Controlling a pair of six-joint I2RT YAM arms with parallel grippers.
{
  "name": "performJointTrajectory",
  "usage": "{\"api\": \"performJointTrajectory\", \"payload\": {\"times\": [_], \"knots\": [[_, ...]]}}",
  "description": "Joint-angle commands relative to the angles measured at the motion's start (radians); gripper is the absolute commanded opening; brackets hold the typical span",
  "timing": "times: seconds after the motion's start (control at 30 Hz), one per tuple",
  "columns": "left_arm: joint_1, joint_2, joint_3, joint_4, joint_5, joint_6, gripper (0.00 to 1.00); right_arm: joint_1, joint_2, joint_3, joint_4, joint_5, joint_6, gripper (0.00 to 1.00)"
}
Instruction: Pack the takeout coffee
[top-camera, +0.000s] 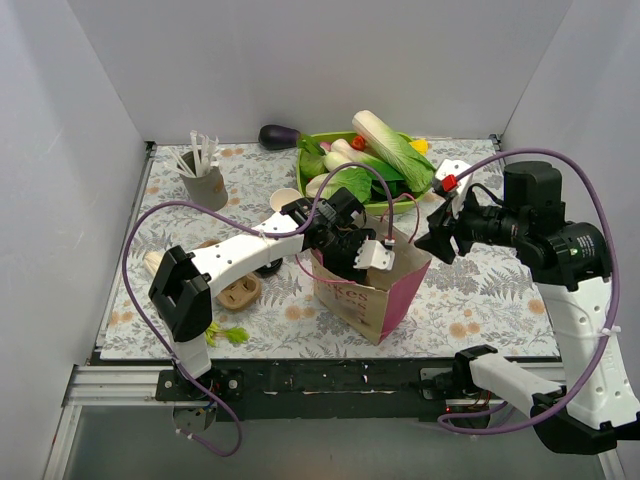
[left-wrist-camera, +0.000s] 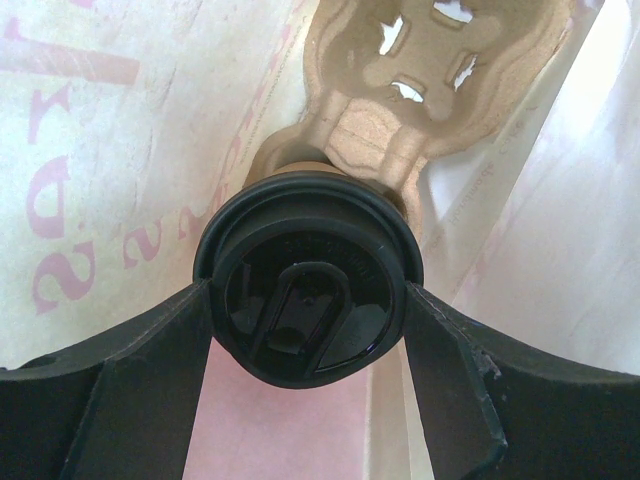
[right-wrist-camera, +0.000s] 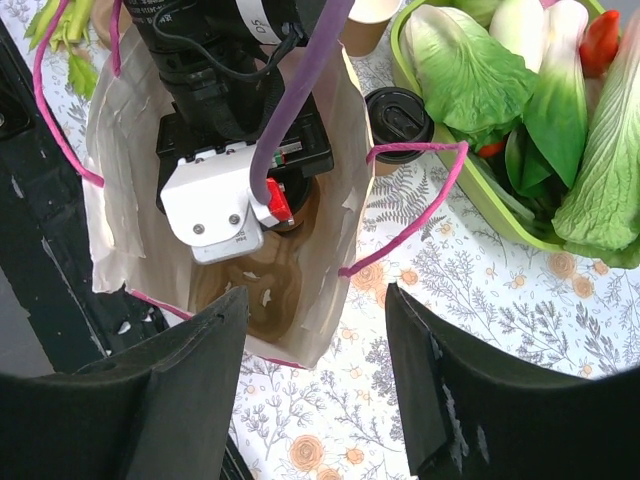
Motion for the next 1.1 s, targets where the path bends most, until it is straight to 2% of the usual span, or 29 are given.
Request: {"api": "performJointTrajectory", "payload": {"times": [0.0, 0.07, 0.1, 0.23, 0.27, 0.4, 0.5, 0.77, 1.07], "knots": [[-0.002, -0.008, -0.041, -0.078, -0.003, -0.070, 0.00, 0.000, -0.022, 0.033, 0.038, 0.012, 0.025, 0.65], [-0.003, -0.011, -0.038, -0.076, -0.009, -0.080, 0.00, 0.000, -0.019, 0.033, 0.041, 0.010, 0.021, 0.65], [-0.003, -0.011, -0.038, -0.072, -0.014, -0.083, 0.04, 0.000, -0.016, 0.033, 0.042, 0.007, 0.021, 0.65], [-0.003, -0.017, -0.029, -0.069, -0.017, -0.110, 0.31, -0.001, -0.009, 0.034, 0.045, 0.003, 0.004, 0.66], [-0.003, -0.021, -0.024, -0.069, -0.019, -0.115, 0.41, 0.000, -0.008, 0.038, 0.047, 0.003, -0.002, 0.66], [-0.008, -0.037, -0.018, -0.063, -0.020, -0.124, 0.59, 0.000, -0.006, 0.038, 0.053, 0.003, -0.005, 0.66], [-0.009, -0.051, -0.009, -0.063, -0.008, -0.126, 0.68, 0.000, -0.011, 0.030, 0.055, 0.000, -0.005, 0.66], [-0.011, -0.069, 0.031, -0.053, 0.020, -0.182, 0.80, 0.000, 0.001, 0.022, 0.056, 0.000, -0.009, 0.66], [-0.011, -0.083, 0.077, -0.032, 0.018, -0.239, 0.86, -0.001, 0.007, -0.007, 0.061, -0.010, 0.016, 0.67]]}}
